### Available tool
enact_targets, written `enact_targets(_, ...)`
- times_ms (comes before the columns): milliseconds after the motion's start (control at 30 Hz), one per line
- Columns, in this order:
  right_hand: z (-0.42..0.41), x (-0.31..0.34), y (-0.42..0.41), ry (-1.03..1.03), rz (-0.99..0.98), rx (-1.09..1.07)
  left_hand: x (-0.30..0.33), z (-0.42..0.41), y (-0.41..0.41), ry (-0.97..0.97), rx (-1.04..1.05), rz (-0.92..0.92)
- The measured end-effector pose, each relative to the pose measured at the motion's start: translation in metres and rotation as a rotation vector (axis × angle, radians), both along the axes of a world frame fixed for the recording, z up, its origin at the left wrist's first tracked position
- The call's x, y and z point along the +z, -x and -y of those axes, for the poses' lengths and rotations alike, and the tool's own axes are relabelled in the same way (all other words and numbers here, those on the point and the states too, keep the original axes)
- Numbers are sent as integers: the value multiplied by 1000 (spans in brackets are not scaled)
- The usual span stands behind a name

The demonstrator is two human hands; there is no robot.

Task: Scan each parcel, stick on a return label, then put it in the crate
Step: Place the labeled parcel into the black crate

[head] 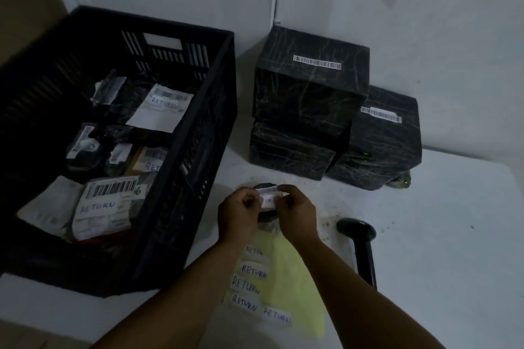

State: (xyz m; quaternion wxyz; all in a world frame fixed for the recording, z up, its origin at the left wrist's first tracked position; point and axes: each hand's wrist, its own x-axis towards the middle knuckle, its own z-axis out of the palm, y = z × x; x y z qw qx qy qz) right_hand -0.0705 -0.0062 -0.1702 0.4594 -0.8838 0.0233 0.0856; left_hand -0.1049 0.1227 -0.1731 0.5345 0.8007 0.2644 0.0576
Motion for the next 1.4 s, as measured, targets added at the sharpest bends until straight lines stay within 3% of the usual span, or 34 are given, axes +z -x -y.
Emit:
enact_targets(233,-8,-14,-10,157,-2,-26,-17,0,-7,-303,-30,-63)
enact_targets(467,-4,-21,-17,240,-59,34,-23,-3,-11,-36,94,-117)
enact_targets(600,-3,-20,-18,226,-21,11,-23,-2,-11,9,117,-104)
enact_targets(767,0,-17,-15,195,-34,86,-24,-1,-3,4,-53,-80)
enact_targets(1000,2,-16,-13,172,-34,38,-12,0,-10,71,57,-116)
enact_targets(1200,9,8,-7,-11,22,-86,25,5,-12,85,24,-4)
enact_targets(1400,0,79,-16,-450,141,-146,121,0,-16,18,58,263)
